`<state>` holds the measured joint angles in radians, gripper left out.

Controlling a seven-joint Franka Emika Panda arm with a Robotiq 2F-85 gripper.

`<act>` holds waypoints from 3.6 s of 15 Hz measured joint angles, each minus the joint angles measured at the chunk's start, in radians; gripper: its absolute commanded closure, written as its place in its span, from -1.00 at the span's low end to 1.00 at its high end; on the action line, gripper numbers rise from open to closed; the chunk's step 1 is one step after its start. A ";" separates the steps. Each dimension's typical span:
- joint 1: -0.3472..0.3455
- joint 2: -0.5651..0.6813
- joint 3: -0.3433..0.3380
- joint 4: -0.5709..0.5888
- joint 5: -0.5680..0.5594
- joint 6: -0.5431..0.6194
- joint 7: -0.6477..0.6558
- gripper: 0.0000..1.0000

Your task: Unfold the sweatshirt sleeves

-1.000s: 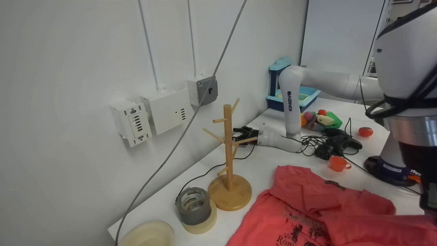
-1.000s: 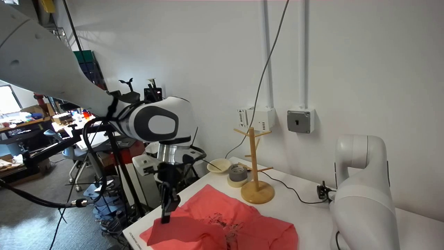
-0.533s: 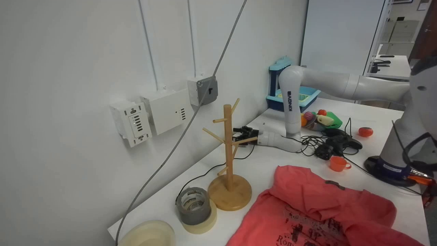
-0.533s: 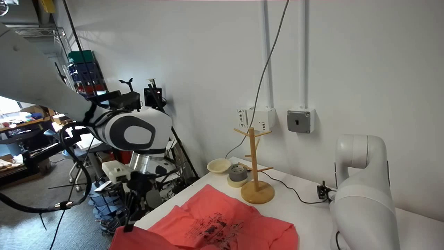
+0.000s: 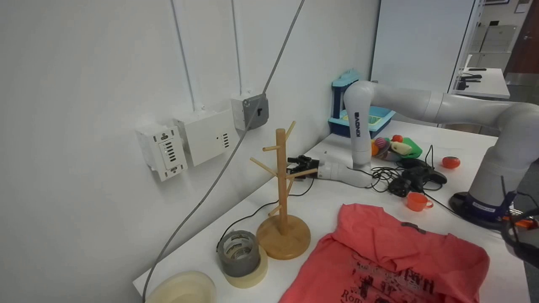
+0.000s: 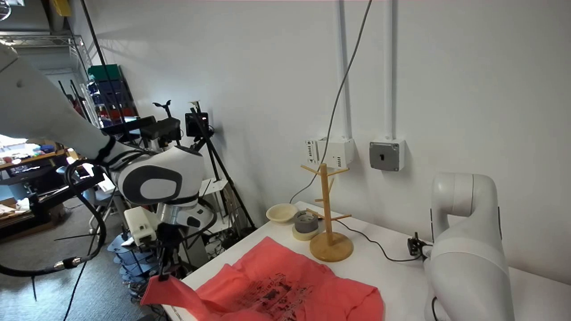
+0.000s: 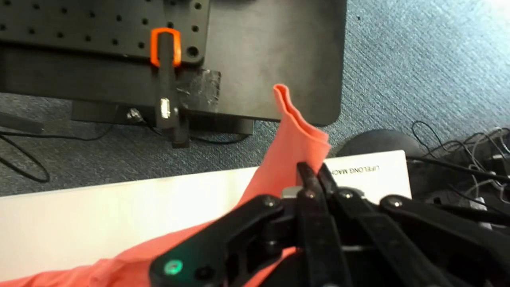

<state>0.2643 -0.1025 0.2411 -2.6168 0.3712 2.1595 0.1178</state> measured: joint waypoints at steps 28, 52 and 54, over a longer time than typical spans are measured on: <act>0.121 0.195 0.184 -0.035 0.272 0.578 -0.085 0.99; -0.025 0.269 0.076 0.063 -0.020 0.539 -0.224 -1.00; -0.056 0.269 0.035 0.076 -0.076 0.528 -0.237 -1.00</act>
<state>0.2082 0.1668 0.2762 -2.5409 0.2950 2.6872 -0.1187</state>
